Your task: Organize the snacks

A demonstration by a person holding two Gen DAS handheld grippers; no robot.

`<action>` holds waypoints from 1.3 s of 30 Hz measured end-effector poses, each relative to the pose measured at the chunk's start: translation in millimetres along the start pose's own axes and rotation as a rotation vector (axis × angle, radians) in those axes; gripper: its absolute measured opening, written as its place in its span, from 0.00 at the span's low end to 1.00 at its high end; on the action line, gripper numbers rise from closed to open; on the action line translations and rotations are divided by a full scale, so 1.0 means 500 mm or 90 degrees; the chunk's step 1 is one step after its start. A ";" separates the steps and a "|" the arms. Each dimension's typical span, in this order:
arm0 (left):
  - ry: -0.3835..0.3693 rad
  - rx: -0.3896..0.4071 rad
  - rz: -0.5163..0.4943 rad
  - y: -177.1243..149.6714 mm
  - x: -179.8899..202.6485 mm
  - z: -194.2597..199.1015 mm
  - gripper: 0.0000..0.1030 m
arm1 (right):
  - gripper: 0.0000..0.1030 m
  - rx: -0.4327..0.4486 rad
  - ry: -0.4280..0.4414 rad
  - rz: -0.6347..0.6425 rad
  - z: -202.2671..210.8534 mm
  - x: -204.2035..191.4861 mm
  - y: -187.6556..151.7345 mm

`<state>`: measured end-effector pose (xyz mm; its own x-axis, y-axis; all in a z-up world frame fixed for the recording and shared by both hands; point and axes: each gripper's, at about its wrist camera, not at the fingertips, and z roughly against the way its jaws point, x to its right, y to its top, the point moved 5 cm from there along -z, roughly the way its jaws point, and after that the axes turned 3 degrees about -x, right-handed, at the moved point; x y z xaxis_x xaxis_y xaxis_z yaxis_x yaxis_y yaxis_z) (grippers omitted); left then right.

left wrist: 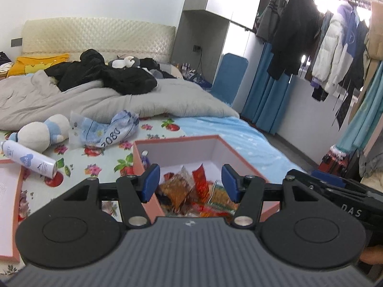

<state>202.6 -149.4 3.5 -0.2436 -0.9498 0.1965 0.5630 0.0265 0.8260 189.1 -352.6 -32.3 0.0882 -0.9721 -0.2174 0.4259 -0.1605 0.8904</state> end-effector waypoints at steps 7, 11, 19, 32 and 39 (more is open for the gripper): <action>0.021 -0.020 0.002 -0.040 -0.030 -0.002 0.61 | 0.76 -0.022 -0.012 -0.007 0.015 0.011 -0.044; 0.028 -0.029 0.008 -0.064 -0.042 -0.004 0.61 | 0.76 -0.025 -0.039 0.020 0.025 0.004 -0.073; 0.074 -0.047 0.022 -0.134 -0.068 -0.005 0.61 | 0.76 -0.061 -0.008 -0.017 0.019 0.000 -0.127; 0.107 -0.066 0.049 -0.198 -0.092 -0.004 0.61 | 0.76 -0.087 -0.008 -0.018 0.000 0.000 -0.156; 0.112 -0.055 0.059 -0.181 -0.089 0.003 0.61 | 0.76 -0.091 -0.013 -0.021 -0.005 0.003 -0.160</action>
<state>161.2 -109.0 -79.3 -0.0507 -0.9845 0.1681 0.6439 0.0965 0.7590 157.4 -340.6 -104.8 0.0540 -0.9703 -0.2359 0.5520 -0.1679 0.8167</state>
